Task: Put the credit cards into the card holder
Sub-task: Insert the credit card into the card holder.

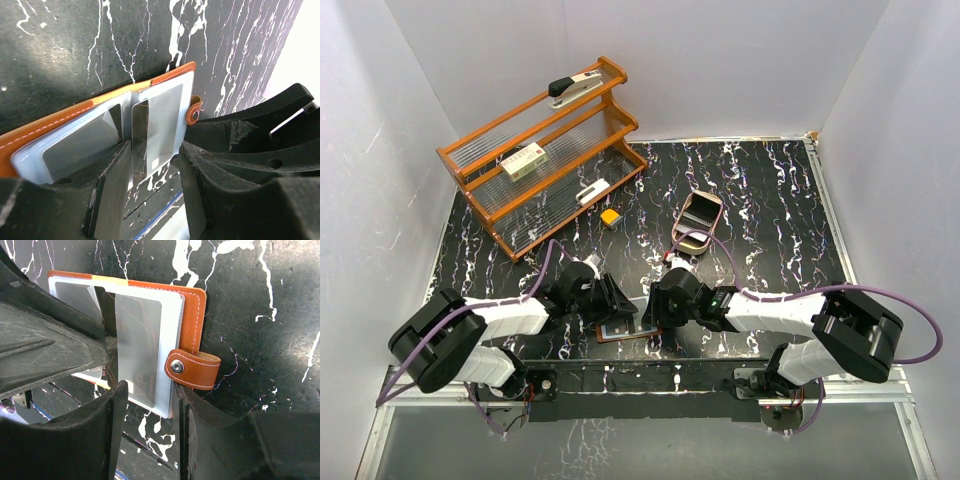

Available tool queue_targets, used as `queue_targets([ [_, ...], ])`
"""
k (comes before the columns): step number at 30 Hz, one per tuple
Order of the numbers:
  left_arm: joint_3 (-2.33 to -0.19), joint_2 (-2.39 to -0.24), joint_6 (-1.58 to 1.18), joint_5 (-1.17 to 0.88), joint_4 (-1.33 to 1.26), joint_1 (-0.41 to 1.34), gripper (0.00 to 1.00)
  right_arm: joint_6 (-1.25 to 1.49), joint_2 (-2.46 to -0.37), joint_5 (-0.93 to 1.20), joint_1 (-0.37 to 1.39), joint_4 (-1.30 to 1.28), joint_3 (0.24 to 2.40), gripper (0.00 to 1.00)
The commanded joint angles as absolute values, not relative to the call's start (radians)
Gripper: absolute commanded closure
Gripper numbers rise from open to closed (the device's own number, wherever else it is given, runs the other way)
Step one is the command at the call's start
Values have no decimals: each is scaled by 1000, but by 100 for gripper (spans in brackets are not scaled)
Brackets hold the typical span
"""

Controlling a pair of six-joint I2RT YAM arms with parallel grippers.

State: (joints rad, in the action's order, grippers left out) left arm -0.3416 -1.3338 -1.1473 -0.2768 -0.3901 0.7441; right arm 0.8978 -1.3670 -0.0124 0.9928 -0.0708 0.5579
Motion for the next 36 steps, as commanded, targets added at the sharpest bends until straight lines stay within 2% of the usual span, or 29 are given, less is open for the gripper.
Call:
queue_targets([
  [1, -373, -1384, -1166, -267, -412, 771, 58, 908, -1367, -2, 996, -38, 536, 61],
  [8, -407, -1422, -1200, -256, -457, 817, 59, 906, -1364, -4, 995, -31, 532, 63],
  [13, -408, -1374, -1195, -222, -386, 820, 59, 903, -1347, -22, 996, -46, 532, 65],
  [23, -459, -1253, -1158, -129, -49, 819, 55, 890, -1308, -45, 996, -83, 532, 70],
  [31, -532, -1167, -1093, -36, 232, 818, 54, 883, -1308, -23, 996, -79, 544, 71],
  [36, -560, -1112, -1065, -13, 315, 816, 52, 883, -1300, -9, 996, -105, 587, 71],
])
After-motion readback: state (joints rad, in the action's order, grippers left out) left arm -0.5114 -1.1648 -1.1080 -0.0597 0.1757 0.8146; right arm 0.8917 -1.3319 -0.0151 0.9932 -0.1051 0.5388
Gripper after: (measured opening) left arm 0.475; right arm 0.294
